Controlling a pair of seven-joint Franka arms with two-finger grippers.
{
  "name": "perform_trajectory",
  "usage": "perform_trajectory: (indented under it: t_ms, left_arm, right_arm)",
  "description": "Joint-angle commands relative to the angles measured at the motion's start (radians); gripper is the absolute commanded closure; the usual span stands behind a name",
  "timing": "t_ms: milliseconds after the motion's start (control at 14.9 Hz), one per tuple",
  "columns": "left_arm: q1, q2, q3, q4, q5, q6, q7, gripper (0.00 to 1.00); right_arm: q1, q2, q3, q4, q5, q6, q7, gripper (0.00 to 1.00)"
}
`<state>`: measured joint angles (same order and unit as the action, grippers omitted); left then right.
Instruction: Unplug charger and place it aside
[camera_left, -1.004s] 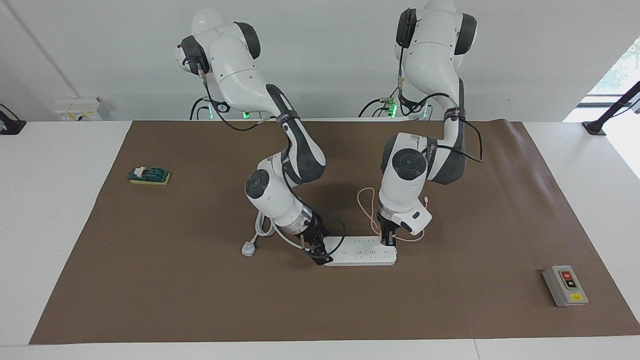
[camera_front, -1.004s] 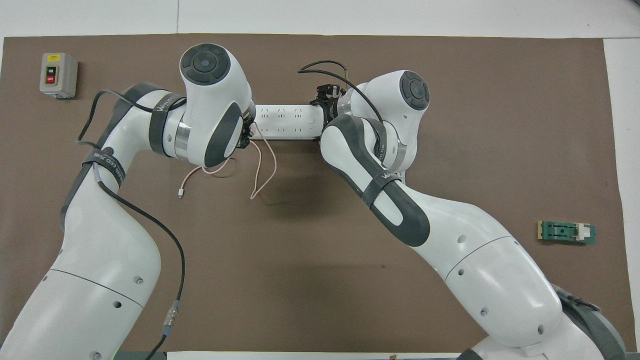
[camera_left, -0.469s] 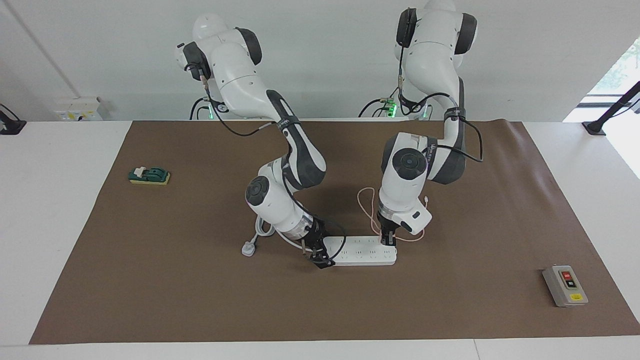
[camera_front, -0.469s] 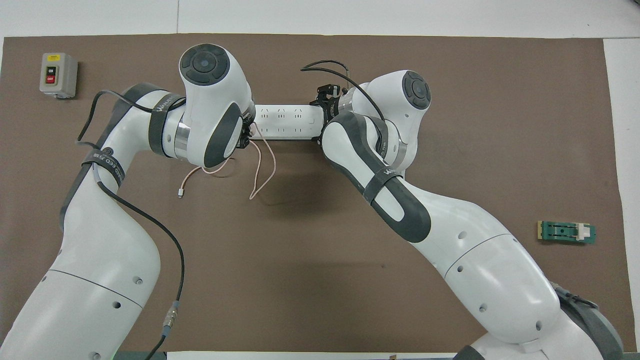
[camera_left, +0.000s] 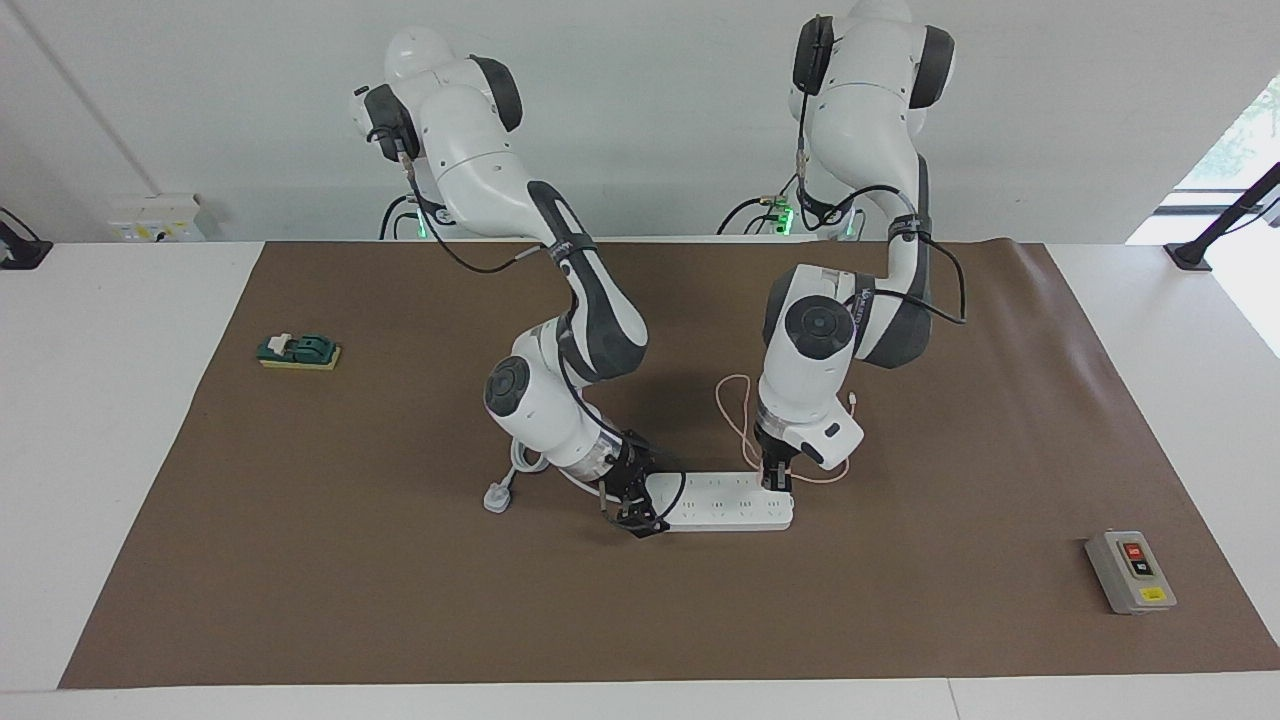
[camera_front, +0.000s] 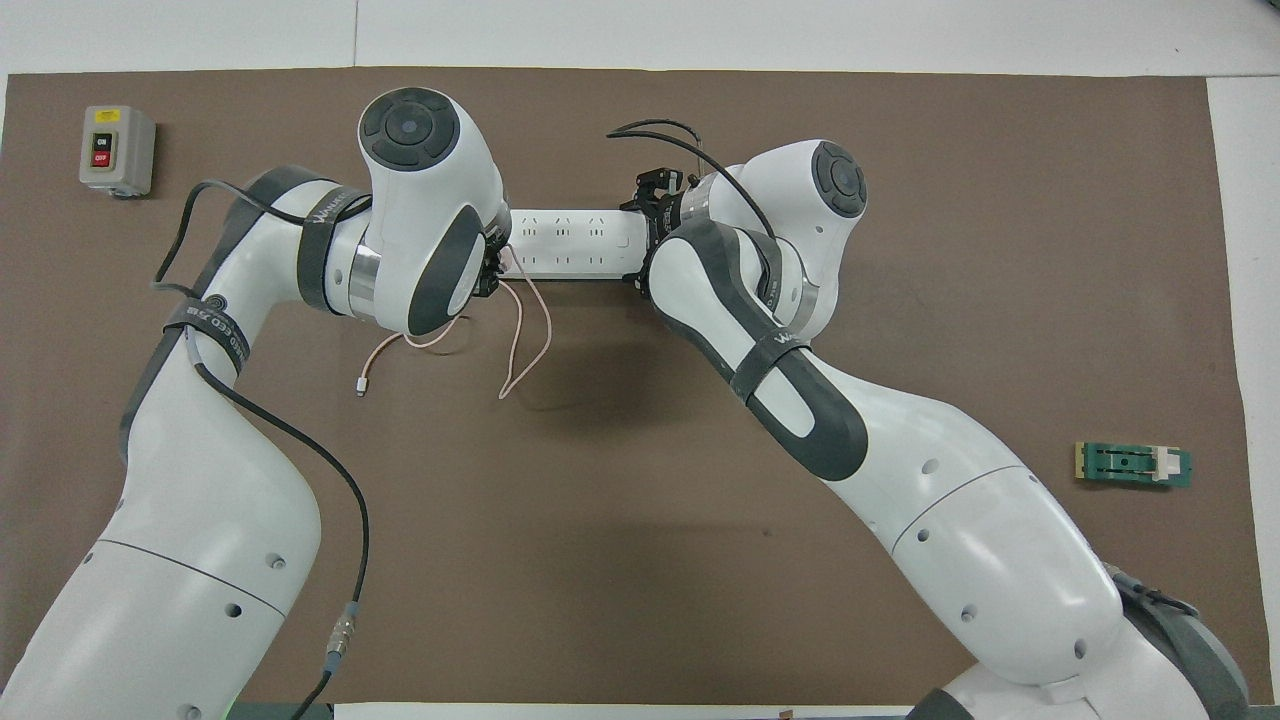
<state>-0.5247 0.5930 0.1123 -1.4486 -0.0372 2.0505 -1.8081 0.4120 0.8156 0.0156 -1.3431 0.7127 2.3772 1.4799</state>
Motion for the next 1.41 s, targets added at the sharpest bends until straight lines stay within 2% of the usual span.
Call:
perform_trajectory:
  t_ms: [0, 134, 268, 469, 602, 736, 1004, 1071, 1138, 1205, 1272, 1339]
  left_arm:
    - [-0.001, -0.053, 0.021, -0.026, 0.010, -0.120, 0.035, 1.00]
    - [0.000, -0.068, 0.021, 0.022, 0.008, -0.208, 0.056, 1.00]
    - [0.003, -0.105, 0.023, 0.027, 0.011, -0.263, 0.061, 1.00]
    - [0.003, -0.160, 0.023, 0.025, 0.007, -0.303, 0.093, 1.00]
    - [0.002, -0.171, 0.023, 0.013, 0.007, -0.306, 0.128, 1.00]
    - [0.003, -0.183, 0.023, -0.009, 0.007, -0.300, 0.220, 1.00]
    - [0.005, -0.217, 0.023, -0.042, 0.005, -0.294, 0.549, 1.00]
    - [0.005, -0.229, 0.024, -0.056, 0.005, -0.296, 0.647, 1.00]
    - [0.014, -0.254, 0.024, -0.082, 0.005, -0.297, 0.752, 1.00]
    - [0.023, -0.278, 0.024, -0.110, 0.005, -0.297, 0.841, 1.00]
    - [0.025, -0.307, 0.024, -0.148, 0.005, -0.294, 0.925, 1.00]
    - [0.026, -0.332, 0.024, -0.185, 0.005, -0.283, 1.000, 1.00]
  right_arm:
    - [-0.027, 0.022, 0.004, 0.030, 0.028, 0.008, -0.023, 1.00]
    - [-0.027, 0.022, 0.004, 0.030, 0.028, 0.008, -0.023, 1.00]
    - [-0.027, 0.022, 0.004, 0.028, 0.030, 0.008, -0.023, 1.00]
    - [-0.022, 0.022, 0.004, 0.024, 0.036, 0.014, -0.023, 1.00]
    - [-0.021, 0.020, 0.003, 0.024, 0.034, 0.014, -0.024, 1.00]
    - [-0.027, 0.020, 0.003, 0.025, 0.030, 0.001, -0.024, 1.00]
    - [-0.027, 0.005, 0.003, 0.021, 0.025, -0.004, -0.024, 1.00]
    - [-0.027, 0.002, 0.001, 0.021, 0.024, -0.004, -0.024, 0.81]
    - [-0.027, -0.001, 0.001, 0.021, 0.024, -0.006, -0.024, 0.43]
    - [-0.027, -0.004, -0.002, 0.019, 0.024, -0.007, -0.024, 0.20]
    - [-0.024, -0.006, -0.003, 0.016, 0.022, -0.007, -0.021, 0.02]
    - [-0.021, -0.010, -0.003, 0.015, 0.019, -0.009, -0.020, 0.00]
